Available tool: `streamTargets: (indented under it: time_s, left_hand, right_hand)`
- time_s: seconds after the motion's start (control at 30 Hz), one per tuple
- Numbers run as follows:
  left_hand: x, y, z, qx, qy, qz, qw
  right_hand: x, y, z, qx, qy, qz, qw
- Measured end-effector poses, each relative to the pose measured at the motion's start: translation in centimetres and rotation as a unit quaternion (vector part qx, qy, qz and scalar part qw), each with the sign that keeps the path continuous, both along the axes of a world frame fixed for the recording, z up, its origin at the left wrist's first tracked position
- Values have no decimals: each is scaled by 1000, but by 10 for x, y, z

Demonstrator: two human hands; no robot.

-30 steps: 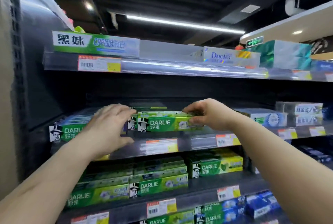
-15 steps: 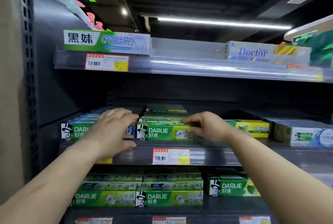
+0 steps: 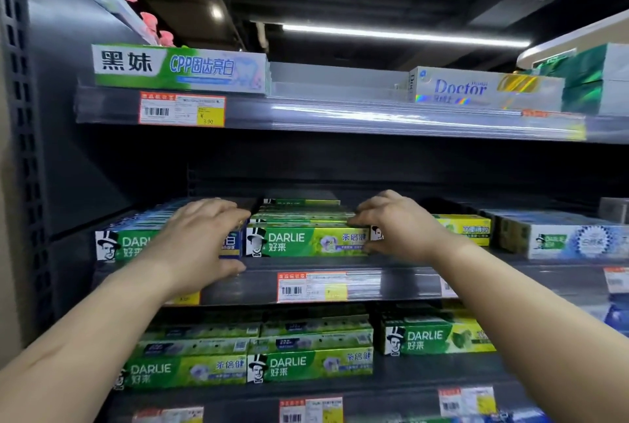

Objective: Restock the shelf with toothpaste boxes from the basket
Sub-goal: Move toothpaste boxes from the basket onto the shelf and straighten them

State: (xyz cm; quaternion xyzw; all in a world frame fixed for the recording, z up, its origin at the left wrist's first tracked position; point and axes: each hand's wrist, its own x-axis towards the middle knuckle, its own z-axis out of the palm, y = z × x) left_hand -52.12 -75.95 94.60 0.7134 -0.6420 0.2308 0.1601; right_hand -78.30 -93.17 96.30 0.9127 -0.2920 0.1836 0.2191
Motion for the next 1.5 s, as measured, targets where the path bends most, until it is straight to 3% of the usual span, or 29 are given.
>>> streamTargets:
  time_s: [0.3, 0.77, 0.97, 1.23, 1.5]
  left_hand:
    - [0, -4, -3, 80, -14, 4, 997]
    - [-8, -10, -11, 61, -14, 33, 997]
    - [-20, -1, -18, 40, -4, 37, 999]
    - [-24, 56, -29, 10, 21, 65, 998]
    - [32, 189, -60, 23, 17, 154, 988]
  right_hand:
    - [-2, -8, -7, 34, -26, -15, 999]
    - [-1, -11, -9, 84, -56, -22, 995]
    - [-3, 14, -13, 53, -141, 56, 987]
    - [40, 60, -24, 72, -115, 156, 978]
    - [125, 166, -51, 69, -38, 259, 963]
